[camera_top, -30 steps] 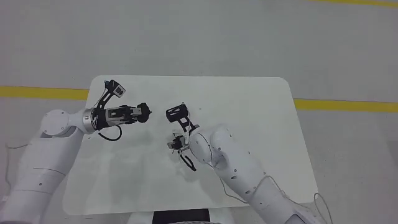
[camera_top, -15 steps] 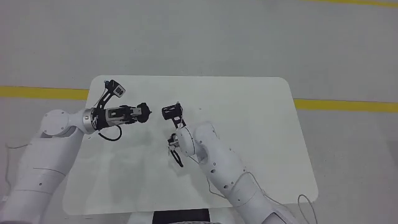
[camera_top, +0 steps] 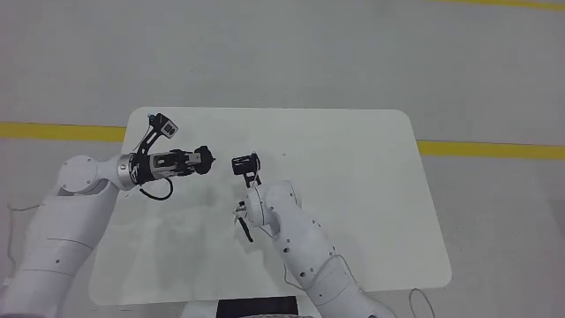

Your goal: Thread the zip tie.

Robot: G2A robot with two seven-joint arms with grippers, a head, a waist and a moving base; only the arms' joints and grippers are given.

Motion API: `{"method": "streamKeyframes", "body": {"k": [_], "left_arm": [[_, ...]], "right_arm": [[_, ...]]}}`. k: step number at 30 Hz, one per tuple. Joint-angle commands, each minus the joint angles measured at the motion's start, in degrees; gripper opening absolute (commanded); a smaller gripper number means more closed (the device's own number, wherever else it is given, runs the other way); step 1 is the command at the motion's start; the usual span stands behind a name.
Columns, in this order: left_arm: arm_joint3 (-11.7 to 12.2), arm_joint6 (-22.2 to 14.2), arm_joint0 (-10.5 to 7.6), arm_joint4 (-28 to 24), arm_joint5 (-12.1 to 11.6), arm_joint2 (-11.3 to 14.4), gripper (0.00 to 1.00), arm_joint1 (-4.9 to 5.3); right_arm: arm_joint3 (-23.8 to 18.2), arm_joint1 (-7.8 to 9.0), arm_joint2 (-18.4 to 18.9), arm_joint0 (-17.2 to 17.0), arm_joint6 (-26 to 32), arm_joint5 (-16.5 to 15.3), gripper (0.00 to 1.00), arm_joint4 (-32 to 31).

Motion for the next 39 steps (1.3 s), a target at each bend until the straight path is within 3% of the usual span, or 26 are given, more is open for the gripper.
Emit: {"method": "streamKeyframes", "body": {"k": [1, 12, 28, 30, 31, 34, 39], "left_arm": [[0.00, 0.00, 0.00, 0.00, 0.00, 0.00, 0.00, 0.00], [0.00, 0.00, 0.00, 0.00, 0.00, 0.00, 0.00, 0.00], [0.00, 0.00, 0.00, 0.00, 0.00, 0.00, 0.00, 0.00], [0.00, 0.00, 0.00, 0.00, 0.00, 0.00, 0.00, 0.00], [0.00, 0.00, 0.00, 0.00, 0.00, 0.00, 0.00, 0.00], [0.00, 0.00, 0.00, 0.00, 0.00, 0.00, 0.00, 0.00], [0.00, 0.00, 0.00, 0.00, 0.00, 0.00, 0.00, 0.00]], "right_arm": [[1.06, -0.56, 0.19, 0.38, 0.00, 0.00, 0.26, -0.03], [8.09, -2.87, 0.64, 3.55, 0.00, 0.00, 0.23, -0.03], [14.82, -4.42, 1.36, 6.53, 0.00, 0.00, 0.22, -0.03], [15.39, -4.60, 1.57, 6.82, 0.00, 0.00, 0.18, -0.03], [15.61, -4.68, 1.65, 6.91, 0.00, 0.00, 0.09, -0.03], [16.12, -4.89, 1.90, 7.17, 0.00, 0.00, 0.00, -0.03], [15.91, -5.06, 2.47, 7.09, 0.00, 0.00, 0.00, -0.03]]}}
